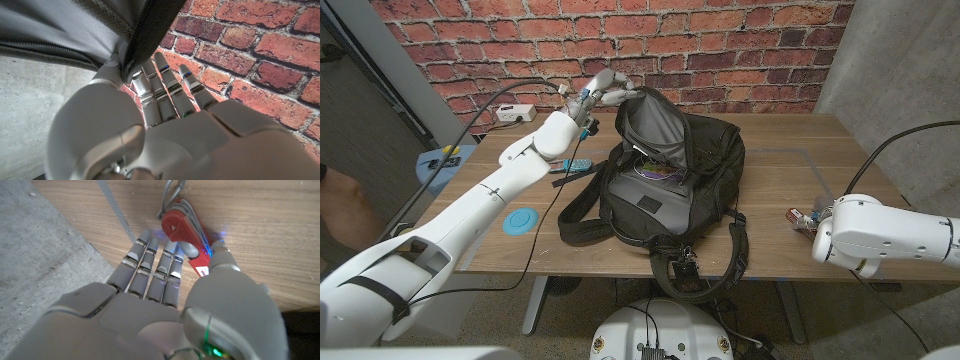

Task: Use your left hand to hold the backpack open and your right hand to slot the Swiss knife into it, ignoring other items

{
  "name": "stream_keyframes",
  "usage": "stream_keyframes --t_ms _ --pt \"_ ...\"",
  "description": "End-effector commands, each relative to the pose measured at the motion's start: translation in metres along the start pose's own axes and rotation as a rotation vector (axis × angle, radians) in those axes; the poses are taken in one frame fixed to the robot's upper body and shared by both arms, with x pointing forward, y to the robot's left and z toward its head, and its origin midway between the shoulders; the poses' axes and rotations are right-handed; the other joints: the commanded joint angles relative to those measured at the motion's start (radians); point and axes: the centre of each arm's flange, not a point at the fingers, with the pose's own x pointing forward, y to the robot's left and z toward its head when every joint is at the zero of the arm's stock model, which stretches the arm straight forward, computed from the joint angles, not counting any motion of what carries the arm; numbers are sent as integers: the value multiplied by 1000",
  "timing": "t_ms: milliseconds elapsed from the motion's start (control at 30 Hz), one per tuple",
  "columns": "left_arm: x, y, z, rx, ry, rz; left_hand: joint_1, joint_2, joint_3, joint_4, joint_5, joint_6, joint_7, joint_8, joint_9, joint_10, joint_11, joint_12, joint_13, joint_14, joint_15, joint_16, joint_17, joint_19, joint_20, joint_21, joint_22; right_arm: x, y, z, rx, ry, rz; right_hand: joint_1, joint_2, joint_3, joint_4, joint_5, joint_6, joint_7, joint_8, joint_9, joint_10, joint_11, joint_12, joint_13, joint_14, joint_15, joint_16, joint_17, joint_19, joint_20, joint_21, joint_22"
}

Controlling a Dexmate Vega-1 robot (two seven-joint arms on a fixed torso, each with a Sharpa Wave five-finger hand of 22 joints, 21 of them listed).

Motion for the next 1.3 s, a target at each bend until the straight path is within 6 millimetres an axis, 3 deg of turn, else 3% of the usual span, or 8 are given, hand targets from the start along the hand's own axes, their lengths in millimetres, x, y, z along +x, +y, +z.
stream_keyframes --t_ms 33,167,300,567,800,1300 --pt "0 -3 2 1 -4 0 1 5 8 0 8 -3 -2 4 0 8 -9 -6 2 9 -2 1 3 -2 0 8 1 8 10 0 -4 12 -59 35 0 2 -1 11 37 -13 12 5 35 -20 22 9 42 -137 20 10 25 -12 4 2" --pt "2 -3 3 4 -6 -2 1 5 9 0 8 -3 0 4 0 9 -9 -6 3 9 -1 0 3 -2 0 8 1 9 12 0 -2 10 -91 68 5 5 -4 13 82 -29 25 6 67 -33 38 13 69 -155 33 18 53 -29 11 2" --pt "2 -4 3 2 -7 -4 1 4 9 0 8 -3 0 5 1 9 -9 -6 2 9 -2 -1 3 -1 0 9 1 7 12 0 6 5 -124 110 10 12 -8 17 144 -47 43 5 121 -61 59 14 112 -167 47 24 85 -46 18 3" --pt "4 -4 3 -1 -14 -3 1 5 9 0 7 -4 -1 5 0 9 -9 -6 3 8 -2 -1 5 -2 0 9 1 4 10 0 17 -2 -157 170 15 18 -6 19 215 -65 66 5 203 -78 82 1 170 -173 64 38 115 -63 22 3" --pt "4 -5 3 -3 -15 -3 1 4 9 -1 7 -4 -2 5 -2 9 -9 -7 3 8 -2 -3 5 -3 1 9 1 2 8 0 24 -6 -155 198 15 21 -8 21 236 -74 74 6 223 -85 85 -3 191 -175 68 42 119 -68 20 3" --pt "3 -6 1 -10 -13 3 0 5 10 0 6 -3 0 6 -2 9 -9 -8 4 8 -2 -5 5 -4 0 10 1 -13 -4 -2 45 -36 -155 200 13 18 1 20 234 -70 74 8 219 -85 82 -2 198 -172 59 40 122 -70 19 4"
